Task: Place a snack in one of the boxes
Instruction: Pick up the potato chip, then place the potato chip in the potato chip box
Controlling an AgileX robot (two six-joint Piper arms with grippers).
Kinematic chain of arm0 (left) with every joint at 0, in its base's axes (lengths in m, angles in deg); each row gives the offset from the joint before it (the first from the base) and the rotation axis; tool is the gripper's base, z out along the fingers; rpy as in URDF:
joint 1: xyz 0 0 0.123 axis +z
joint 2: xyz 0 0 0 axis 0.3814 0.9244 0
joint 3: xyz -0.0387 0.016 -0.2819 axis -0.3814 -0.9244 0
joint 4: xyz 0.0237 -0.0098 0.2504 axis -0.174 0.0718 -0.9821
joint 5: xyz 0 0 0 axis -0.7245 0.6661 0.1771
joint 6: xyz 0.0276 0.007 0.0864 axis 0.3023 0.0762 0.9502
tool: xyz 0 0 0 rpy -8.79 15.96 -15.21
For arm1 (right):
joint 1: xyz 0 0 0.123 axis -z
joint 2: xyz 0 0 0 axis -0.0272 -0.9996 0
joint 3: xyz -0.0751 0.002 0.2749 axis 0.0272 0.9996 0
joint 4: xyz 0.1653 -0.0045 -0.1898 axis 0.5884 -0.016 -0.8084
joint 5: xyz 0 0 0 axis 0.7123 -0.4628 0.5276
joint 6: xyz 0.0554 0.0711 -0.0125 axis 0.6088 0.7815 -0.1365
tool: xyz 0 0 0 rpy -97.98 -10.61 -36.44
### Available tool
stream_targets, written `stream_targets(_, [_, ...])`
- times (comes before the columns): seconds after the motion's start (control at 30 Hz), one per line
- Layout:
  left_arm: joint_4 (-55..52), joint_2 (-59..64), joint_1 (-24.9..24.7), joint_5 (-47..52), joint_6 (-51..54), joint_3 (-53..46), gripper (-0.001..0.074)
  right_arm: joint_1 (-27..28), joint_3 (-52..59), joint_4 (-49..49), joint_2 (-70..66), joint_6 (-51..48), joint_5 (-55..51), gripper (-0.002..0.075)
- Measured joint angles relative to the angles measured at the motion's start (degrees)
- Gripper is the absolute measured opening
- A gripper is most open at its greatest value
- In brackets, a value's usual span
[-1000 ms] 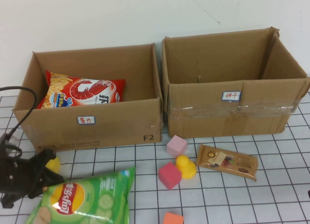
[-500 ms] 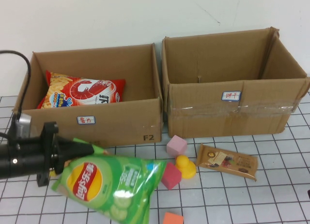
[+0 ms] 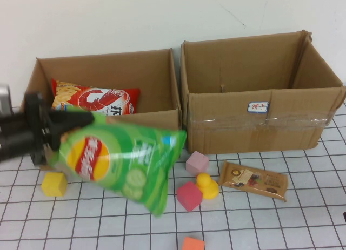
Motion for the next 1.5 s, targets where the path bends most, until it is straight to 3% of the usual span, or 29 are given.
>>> stream_targets(0.33, [-0.10, -8.71, 0.00, 0.96, -3.58, 13.05, 0.0006, 0.00, 0.00, 0.00, 0.00, -0.36, 0.00, -0.0001])
stream_targets(0.6, [-0.21, -10.50, 0.00, -3.80, -3.65, 22.87, 0.0006, 0.00, 0.00, 0.00, 0.00, -0.70, 0.00, -0.0001])
stream_targets(0.87, [-0.21, -10.50, 0.00, -16.23, -4.05, 23.82, 0.0006, 0.00, 0.00, 0.00, 0.00, -1.57, 0.00, -0.0001])
stream_targets(1.13, [-0.21, -10.39, -0.64, -15.70, -7.38, 23.82, 0.0006, 0.00, 0.00, 0.97, 0.00, -1.75, 0.00, -0.0001])
stream_targets(1.5, [-0.21, -10.39, -5.92, -22.65, -5.86, 23.82, 0.0005, 0.00, 0.00, 1.43, 0.00, -1.97, 0.00, -0.0001])
